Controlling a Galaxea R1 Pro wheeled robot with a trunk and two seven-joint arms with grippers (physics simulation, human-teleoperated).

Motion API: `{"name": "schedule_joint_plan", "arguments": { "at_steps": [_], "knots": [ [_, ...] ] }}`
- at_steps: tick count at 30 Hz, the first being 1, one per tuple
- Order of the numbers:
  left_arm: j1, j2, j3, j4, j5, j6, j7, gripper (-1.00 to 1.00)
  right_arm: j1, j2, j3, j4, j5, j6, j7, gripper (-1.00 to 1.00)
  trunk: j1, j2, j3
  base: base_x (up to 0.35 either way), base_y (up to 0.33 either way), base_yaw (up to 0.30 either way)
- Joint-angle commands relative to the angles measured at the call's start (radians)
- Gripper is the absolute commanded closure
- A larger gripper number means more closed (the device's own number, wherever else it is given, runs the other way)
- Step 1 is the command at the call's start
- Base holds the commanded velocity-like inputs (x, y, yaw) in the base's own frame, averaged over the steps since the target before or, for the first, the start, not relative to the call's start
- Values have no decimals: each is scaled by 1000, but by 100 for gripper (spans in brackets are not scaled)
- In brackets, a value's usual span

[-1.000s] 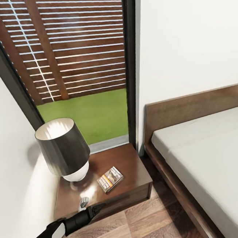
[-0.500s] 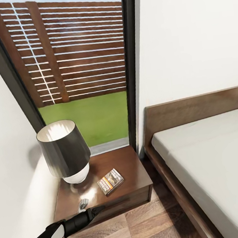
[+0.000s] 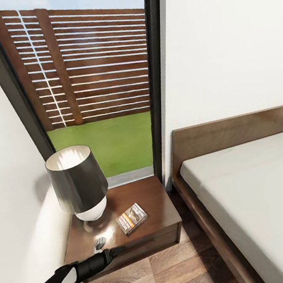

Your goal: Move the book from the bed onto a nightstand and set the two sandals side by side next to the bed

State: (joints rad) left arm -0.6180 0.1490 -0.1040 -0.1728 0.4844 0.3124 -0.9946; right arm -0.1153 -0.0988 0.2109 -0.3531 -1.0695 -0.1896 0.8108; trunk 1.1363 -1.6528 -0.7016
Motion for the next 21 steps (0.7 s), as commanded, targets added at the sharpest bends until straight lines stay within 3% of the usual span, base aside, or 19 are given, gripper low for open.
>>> {"name": "schedule_joint_plan", "arguments": {
  "at_steps": [1, 21],
  "knots": [
    [0, 1, -8, -1, 10, 8, -1, -100, -1, -1, 8, 1, -8, -7, 1, -100, 0, 0, 1, 0, 0, 0],
    [1, -4, -8, 1, 8, 7, 1, -100, 0, -1, 10, 1, -7, -6, 6, -100, 0, 0, 9, 0, 0, 0]
  ]
}}
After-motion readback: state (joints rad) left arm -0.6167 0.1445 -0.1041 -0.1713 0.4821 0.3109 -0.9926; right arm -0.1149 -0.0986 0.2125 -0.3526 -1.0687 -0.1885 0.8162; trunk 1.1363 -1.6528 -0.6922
